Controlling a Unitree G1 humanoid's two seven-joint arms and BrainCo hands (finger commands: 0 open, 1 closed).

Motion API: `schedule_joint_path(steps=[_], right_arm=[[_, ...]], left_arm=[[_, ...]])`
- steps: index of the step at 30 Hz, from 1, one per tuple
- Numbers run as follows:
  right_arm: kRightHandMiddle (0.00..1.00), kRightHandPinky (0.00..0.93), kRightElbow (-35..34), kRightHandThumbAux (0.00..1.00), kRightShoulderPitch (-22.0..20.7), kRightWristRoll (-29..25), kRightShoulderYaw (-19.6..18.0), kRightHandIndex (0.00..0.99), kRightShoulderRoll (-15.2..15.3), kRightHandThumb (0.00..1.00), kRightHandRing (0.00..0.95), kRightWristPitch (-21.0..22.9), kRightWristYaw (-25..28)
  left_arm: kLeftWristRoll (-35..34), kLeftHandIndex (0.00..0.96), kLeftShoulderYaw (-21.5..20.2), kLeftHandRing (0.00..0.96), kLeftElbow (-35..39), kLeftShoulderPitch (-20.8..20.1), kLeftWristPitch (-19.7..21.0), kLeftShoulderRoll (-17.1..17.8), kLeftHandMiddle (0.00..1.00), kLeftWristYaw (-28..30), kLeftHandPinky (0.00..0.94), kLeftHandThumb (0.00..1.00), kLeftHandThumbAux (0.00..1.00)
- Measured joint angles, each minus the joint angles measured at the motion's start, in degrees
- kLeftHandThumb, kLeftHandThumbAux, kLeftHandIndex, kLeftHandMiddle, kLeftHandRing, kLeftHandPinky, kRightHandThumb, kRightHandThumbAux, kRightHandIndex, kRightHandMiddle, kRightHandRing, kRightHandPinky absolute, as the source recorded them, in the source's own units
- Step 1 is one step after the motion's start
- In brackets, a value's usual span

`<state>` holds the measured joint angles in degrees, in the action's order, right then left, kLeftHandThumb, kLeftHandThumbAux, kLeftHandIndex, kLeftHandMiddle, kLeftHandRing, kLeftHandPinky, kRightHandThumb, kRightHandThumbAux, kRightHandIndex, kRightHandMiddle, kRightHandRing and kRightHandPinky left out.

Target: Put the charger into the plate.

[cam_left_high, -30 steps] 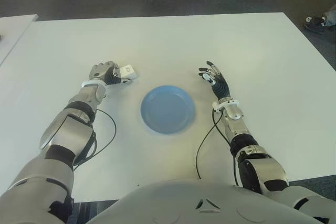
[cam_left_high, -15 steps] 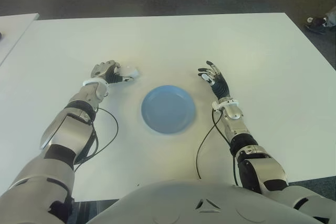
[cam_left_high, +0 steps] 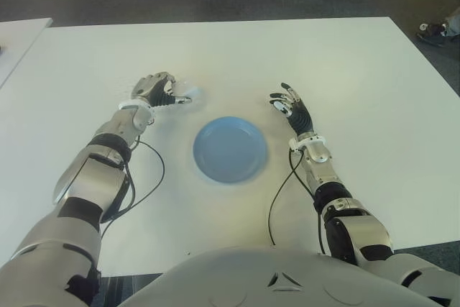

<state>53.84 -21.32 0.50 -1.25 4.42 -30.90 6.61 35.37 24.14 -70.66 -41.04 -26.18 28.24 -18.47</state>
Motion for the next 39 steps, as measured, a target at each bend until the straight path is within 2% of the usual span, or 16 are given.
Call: schedule_joint_path(steps=[9,15,24,32,39], right_arm=[[0.305,0.252,0.0,0.470,-0.2,0.1,0.1,0.070,-0.2,0.000,0.300,0.3,-0.5],[0.306,0.252,0.2,0.467,-0.4,0.2,0.1,0.067,-0.4,0.000,0.300,0.4,-0.9],[0.301,0.238,0.3,0.459,-0.6,0.2,0.1,0.063,-0.7,0.000,0.294,0.6,-1.2],[0.294,0.239,0.4,0.446,-0.9,0.2,0.1,0.057,-1.0,0.000,0.288,1.0,-1.5],[0.293,0.237,0.5,0.440,-1.0,0.2,0.1,0.054,-1.1,0.000,0.287,1.0,-1.4]], left_arm=[[-0.1,0.442,-1.3,0.871,9.4,1.1,-7.1,2.6,0.884,-0.9,0.844,0.749,0.698],[-0.6,0.442,-2.6,0.870,15.8,3.6,-9.6,4.2,0.885,-0.2,0.840,0.748,0.698],[-1.8,0.442,-5.5,0.870,30.2,11.0,-9.5,6.5,0.889,3.5,0.840,0.748,0.698],[-0.6,0.442,-5.9,0.870,39.5,17.1,-9.0,6.6,0.887,5.0,0.834,0.749,0.698],[1.9,0.442,-5.3,0.874,51.9,24.9,-8.1,6.3,0.888,6.6,0.863,0.751,0.697]])
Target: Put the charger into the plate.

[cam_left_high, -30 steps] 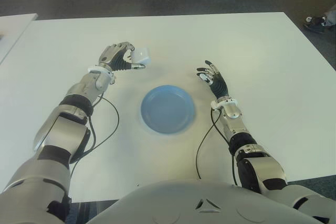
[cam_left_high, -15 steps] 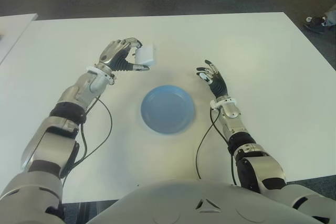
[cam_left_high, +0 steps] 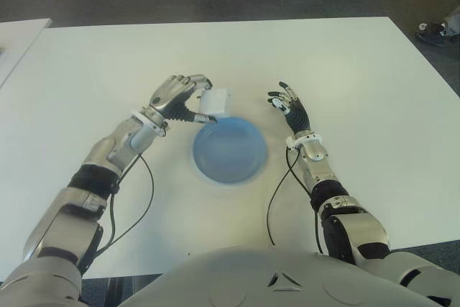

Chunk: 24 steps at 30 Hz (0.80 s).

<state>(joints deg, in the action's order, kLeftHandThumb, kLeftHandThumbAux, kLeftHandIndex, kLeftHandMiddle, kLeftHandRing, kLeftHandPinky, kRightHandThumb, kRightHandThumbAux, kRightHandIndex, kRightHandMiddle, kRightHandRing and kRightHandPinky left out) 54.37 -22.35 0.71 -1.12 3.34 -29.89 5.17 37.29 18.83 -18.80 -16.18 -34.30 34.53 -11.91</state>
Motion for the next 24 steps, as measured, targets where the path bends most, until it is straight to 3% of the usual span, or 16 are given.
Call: schedule_joint_path(steps=[9,15,24], right_arm=[[0.291,0.231,0.2,0.427,-0.2,0.0,0.0,0.052,-0.1,0.000,0.284,0.4,0.0],[0.289,0.230,0.3,0.426,-0.4,0.0,0.0,0.052,-0.2,0.000,0.282,0.4,0.0],[0.293,0.232,0.4,0.439,-0.5,0.0,0.0,0.052,-0.2,0.000,0.285,0.5,0.0]], left_arm=[[6.4,0.443,2.5,0.868,0.8,1.5,-3.6,0.0,0.876,-0.3,0.858,0.751,0.695],[12.1,0.443,4.6,0.862,0.3,1.5,-4.2,-0.1,0.871,-3.2,0.861,0.752,0.695],[18.4,0.444,9.8,0.850,-0.9,1.9,-3.8,-3.0,0.855,-7.0,0.829,0.752,0.694]])
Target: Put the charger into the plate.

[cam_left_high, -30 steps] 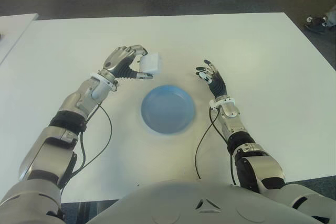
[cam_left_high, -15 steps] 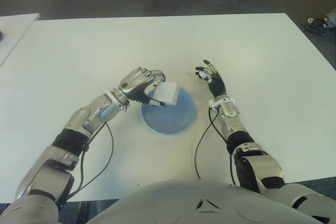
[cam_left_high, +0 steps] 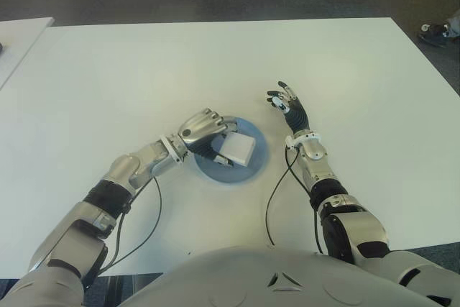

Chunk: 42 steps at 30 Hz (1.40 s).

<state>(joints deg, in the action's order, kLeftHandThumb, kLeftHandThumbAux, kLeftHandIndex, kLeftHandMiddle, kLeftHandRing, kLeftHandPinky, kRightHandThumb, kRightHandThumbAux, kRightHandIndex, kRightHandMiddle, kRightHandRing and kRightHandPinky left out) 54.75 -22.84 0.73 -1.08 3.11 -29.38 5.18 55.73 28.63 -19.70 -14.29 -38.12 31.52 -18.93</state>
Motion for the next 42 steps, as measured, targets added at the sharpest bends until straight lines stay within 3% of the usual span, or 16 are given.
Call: schedule_joint_path(steps=[14,20,26,27,28,30,36,42], right_arm=[[0.295,0.241,-0.4,0.461,0.0,0.0,0.0,0.053,-0.4,0.000,0.288,0.5,-0.2],[0.300,0.246,-0.5,0.469,0.1,0.0,0.0,0.055,-0.6,0.000,0.293,0.5,-0.3],[0.304,0.253,-0.5,0.476,0.1,0.0,0.0,0.058,-0.7,0.000,0.298,0.5,-0.3],[0.304,0.254,-0.5,0.477,0.1,0.0,0.0,0.058,-0.7,0.000,0.299,0.5,-0.3],[0.305,0.255,-0.5,0.480,0.1,0.0,0.0,0.058,-0.7,0.000,0.300,0.5,-0.3],[0.305,0.257,-0.6,0.485,0.1,0.0,0.0,0.059,-0.7,0.000,0.302,0.5,-0.3],[0.304,0.261,-0.6,0.488,0.1,0.0,0.0,0.061,-0.7,0.000,0.302,0.5,-0.3],[0.297,0.255,-0.5,0.481,0.1,0.0,0.0,0.061,-0.7,0.000,0.298,0.5,-0.2]], left_arm=[[2.0,0.443,3.0,0.855,-2.5,-0.1,0.1,-1.2,0.855,-3.8,0.860,0.750,0.695],[1.6,0.443,3.5,0.833,-5.7,-0.4,-0.6,-2.1,0.835,-6.9,0.815,0.744,0.695],[-1.2,0.426,3.1,0.659,-7.9,-1.0,-2.6,-2.2,0.698,-6.9,0.596,0.709,0.693],[-1.3,0.394,3.1,0.606,-8.0,-1.0,-2.7,-2.1,0.640,-6.9,0.545,0.667,0.646],[-1.3,0.328,3.1,0.469,-8.0,-1.1,-2.6,-2.1,0.499,-6.8,0.425,0.598,0.558],[-1.3,0.218,3.1,0.293,-7.7,-1.2,-2.1,-1.9,0.318,-6.0,0.263,0.483,0.470],[-1.1,0.093,2.8,0.134,-5.5,-1.0,0.7,-0.4,0.146,-3.3,0.124,0.358,0.376],[-0.7,0.035,1.6,0.059,-2.1,-0.2,2.4,1.2,0.070,-3.3,0.063,0.289,0.346]])
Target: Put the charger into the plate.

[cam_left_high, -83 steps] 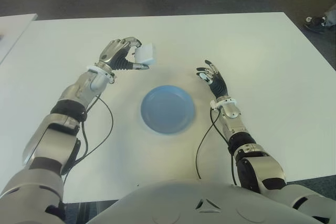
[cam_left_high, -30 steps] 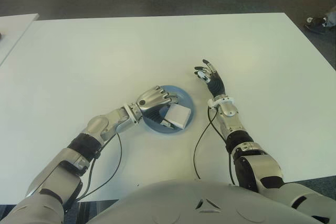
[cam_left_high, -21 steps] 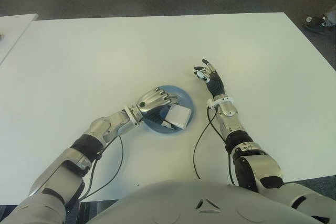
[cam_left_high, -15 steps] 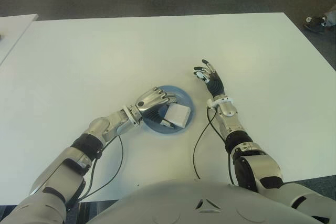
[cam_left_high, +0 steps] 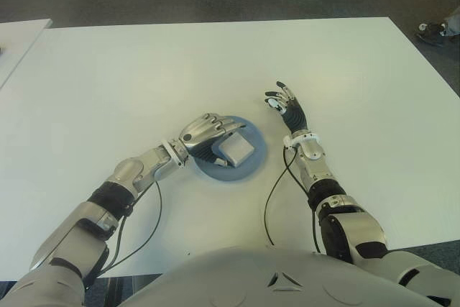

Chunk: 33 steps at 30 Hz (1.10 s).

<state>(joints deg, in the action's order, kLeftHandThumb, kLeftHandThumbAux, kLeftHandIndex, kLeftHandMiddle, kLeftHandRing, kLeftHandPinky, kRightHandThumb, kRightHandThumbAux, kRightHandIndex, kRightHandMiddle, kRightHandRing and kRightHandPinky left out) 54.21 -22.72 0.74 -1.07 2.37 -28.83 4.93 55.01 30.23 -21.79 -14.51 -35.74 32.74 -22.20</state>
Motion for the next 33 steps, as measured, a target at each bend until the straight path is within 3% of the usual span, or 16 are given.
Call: schedule_joint_path(steps=[7,18,28,33], right_arm=[[0.291,0.261,0.1,0.471,-0.1,0.0,0.0,0.058,0.0,0.000,0.294,0.0,0.1],[0.283,0.265,0.2,0.479,-0.1,0.0,0.0,0.056,0.1,0.000,0.293,0.0,0.1],[0.275,0.243,0.2,0.496,-0.1,0.1,0.1,0.056,0.1,0.000,0.278,0.0,0.1],[0.275,0.242,0.2,0.497,-0.1,0.2,0.1,0.059,0.1,0.000,0.276,0.0,0.0]], left_arm=[[-1.7,0.006,-2.9,0.012,7.2,2.1,0.5,2.1,0.028,1.7,0.024,0.252,0.360],[-3.4,0.000,-5.1,0.000,10.7,4.2,0.4,2.3,0.001,2.0,0.000,0.227,0.365],[-6.5,0.000,-7.3,0.000,12.6,4.7,-1.4,2.2,0.000,2.0,0.000,0.232,0.384],[-11.7,0.000,-8.9,0.003,13.1,4.7,-3.7,2.2,0.004,4.0,0.058,0.214,0.418]])
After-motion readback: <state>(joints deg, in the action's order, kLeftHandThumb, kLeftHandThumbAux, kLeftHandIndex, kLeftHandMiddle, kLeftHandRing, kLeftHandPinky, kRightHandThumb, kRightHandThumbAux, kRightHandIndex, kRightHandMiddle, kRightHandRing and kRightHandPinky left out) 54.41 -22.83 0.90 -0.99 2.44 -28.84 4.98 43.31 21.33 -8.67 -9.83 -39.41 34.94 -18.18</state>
